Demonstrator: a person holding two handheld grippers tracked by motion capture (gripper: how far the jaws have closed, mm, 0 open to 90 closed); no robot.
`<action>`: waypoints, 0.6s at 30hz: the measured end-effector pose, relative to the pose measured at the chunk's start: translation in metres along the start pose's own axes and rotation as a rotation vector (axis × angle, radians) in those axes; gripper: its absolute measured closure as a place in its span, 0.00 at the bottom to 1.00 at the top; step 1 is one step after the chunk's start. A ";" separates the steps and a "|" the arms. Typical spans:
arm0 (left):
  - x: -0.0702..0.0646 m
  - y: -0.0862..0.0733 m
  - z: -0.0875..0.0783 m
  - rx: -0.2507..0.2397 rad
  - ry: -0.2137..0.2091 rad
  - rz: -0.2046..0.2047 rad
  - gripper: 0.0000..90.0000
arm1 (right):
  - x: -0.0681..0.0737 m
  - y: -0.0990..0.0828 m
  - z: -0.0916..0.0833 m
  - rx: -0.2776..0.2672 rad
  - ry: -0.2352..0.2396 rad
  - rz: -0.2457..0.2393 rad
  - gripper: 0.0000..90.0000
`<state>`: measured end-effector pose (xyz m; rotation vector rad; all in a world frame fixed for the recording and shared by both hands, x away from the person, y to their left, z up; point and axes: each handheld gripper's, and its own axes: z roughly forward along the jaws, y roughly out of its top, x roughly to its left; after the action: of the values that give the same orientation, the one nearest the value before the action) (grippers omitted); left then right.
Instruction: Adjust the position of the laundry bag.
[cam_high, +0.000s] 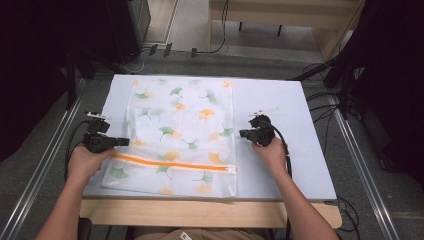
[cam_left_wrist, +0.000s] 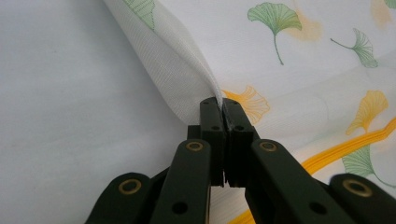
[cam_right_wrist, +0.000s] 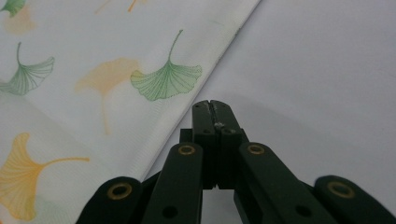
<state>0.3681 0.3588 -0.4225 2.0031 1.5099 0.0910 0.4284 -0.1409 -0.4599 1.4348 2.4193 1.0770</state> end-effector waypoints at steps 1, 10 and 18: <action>0.000 0.001 0.001 0.005 0.000 0.000 1.00 | -0.001 -0.001 -0.001 -0.002 0.009 0.010 1.00; 0.000 0.001 0.002 0.004 -0.002 -0.004 1.00 | 0.017 -0.001 0.015 0.000 0.030 -0.059 0.74; -0.001 0.000 0.001 -0.002 -0.013 -0.010 1.00 | 0.031 0.000 0.021 0.009 -0.040 -0.140 0.99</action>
<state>0.3683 0.3579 -0.4231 1.9905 1.5112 0.0757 0.4211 -0.1046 -0.4681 1.2546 2.4571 0.9974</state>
